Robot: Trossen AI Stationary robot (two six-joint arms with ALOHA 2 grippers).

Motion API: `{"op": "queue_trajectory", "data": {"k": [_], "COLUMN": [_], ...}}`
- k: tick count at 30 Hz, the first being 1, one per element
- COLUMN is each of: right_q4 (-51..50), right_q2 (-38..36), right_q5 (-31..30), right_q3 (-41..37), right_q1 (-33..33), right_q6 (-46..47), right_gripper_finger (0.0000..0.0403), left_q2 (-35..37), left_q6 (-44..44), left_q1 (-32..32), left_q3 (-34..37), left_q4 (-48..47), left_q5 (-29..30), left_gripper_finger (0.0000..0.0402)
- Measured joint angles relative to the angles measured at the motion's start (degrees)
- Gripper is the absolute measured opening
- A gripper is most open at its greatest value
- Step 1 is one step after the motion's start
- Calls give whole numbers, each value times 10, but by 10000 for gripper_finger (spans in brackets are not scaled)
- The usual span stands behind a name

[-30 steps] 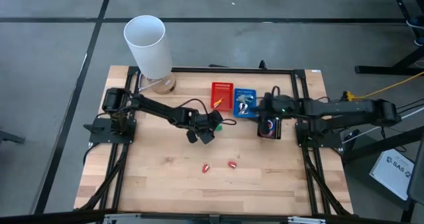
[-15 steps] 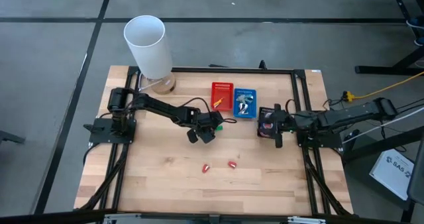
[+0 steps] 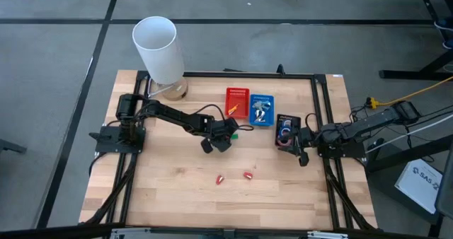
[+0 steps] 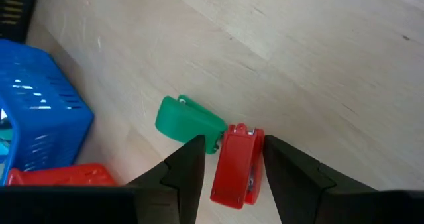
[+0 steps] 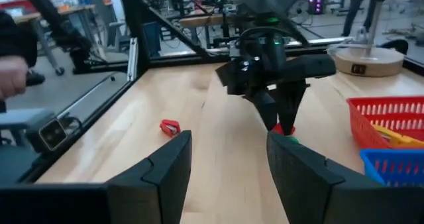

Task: Pick and place Stapler, Stapler remover, tape
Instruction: Put the top red mini-stapler into the red bin

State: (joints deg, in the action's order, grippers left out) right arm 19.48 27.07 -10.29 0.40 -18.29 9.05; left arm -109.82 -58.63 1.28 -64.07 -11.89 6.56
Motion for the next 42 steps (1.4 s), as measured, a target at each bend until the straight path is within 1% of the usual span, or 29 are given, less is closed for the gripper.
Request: {"op": "queue_trajectory", "data": {"k": [4, 8, 11, 13, 16, 19, 24, 27, 29, 33, 37, 42], "right_q4": [-11, -54, -89, -95, -116, -174, -237, -309, -330, -331, -340, -354], "right_q2": [0, 0, -1, -5, -27, -66, -121, -146, -165, -198, -205, -205], "right_q5": [42, 71, 76, 76, 75, 75, 109, 86, 70, 69, 68, 17], "right_q3": [0, 0, 0, 0, 0, 0, 21, 42, 45, 46, 48, 51], "right_q1": [-1, -1, -1, -1, -1, 1, 6, 6, 6, 7, 7, 7], "right_q6": [-21, -35, -38, -50, -75, -80, -99, -107, -110, -130, -142, -119], "right_gripper_finger": [198, 198, 198, 197, 197, 197, 197, 197, 197, 197, 197, 197], "left_q2": [0, 0, 0, 0, 0, 0, 1, 1, 1, 1, 1, 1], "left_q6": [41, 85, 103, 105, 107, 122, 142, 146, 148, 165, 170, 169], "left_q1": [-1, -1, -7, -13, -22, -28, -28, -28, -28, -23, -14, -11], "left_q3": [0, 0, 0, 0, -1, -15, -33, -36, -36, -36, -36, -36], "left_q4": [1, 1, 0, -1, -5, -21, -44, -60, -75, -86, -86, -85], "left_q5": [4, 4, 15, 30, 52, 58, 55, 54, 52, 34, 39, 39], "left_gripper_finger": [150, 150, 150, 150, 150, 150, 150, 150, 150, 150, 150, 150]}}
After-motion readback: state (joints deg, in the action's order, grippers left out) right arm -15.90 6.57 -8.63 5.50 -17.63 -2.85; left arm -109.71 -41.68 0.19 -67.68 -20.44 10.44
